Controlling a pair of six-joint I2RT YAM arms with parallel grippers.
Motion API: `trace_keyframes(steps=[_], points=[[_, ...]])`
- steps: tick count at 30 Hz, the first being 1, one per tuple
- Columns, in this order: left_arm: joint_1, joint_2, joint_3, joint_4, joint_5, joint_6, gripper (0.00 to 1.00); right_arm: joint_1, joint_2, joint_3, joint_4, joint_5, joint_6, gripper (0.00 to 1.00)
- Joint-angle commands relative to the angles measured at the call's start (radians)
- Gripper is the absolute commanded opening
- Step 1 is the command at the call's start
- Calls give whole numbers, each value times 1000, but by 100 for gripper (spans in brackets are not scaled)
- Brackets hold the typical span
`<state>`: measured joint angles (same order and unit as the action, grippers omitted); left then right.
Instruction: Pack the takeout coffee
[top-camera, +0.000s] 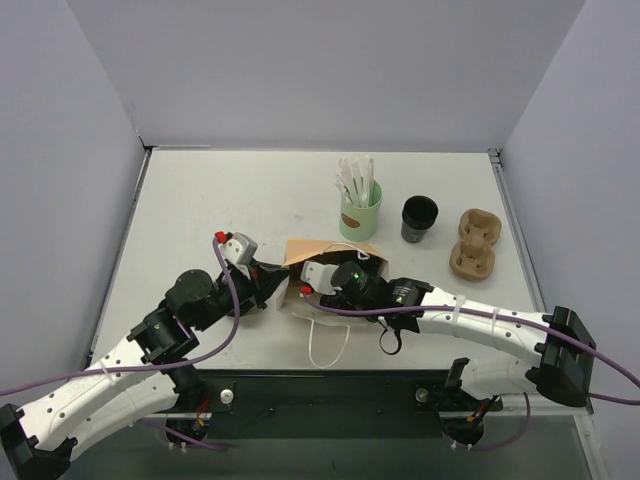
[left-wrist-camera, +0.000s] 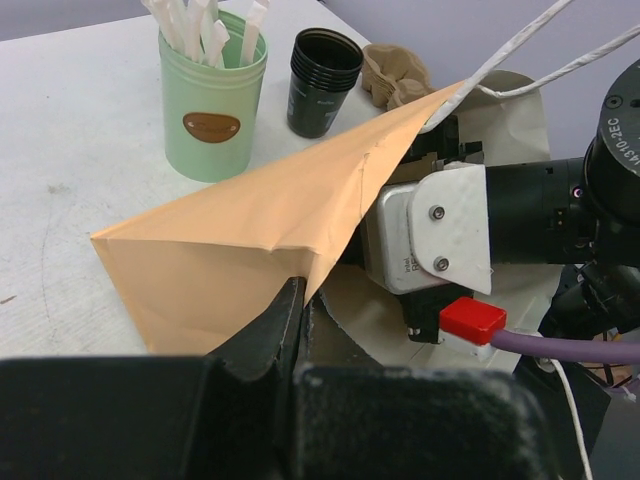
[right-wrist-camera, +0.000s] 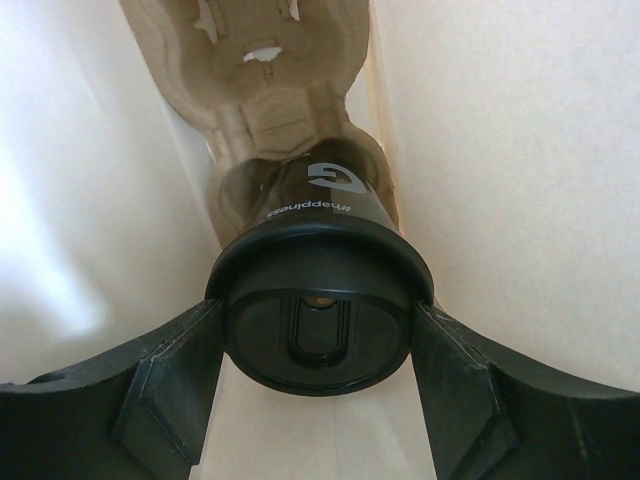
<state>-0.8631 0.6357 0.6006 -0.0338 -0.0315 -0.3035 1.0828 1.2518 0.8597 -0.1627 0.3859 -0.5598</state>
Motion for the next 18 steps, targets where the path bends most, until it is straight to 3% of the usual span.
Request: trace_keyframes(steps=[1,18], points=[[-5,-5,25,37,28,-2,0,23,24,12,32,111,-23,35],[-4,-2,53,-14,73,0,0,-9,133,16,117,54,9,38]])
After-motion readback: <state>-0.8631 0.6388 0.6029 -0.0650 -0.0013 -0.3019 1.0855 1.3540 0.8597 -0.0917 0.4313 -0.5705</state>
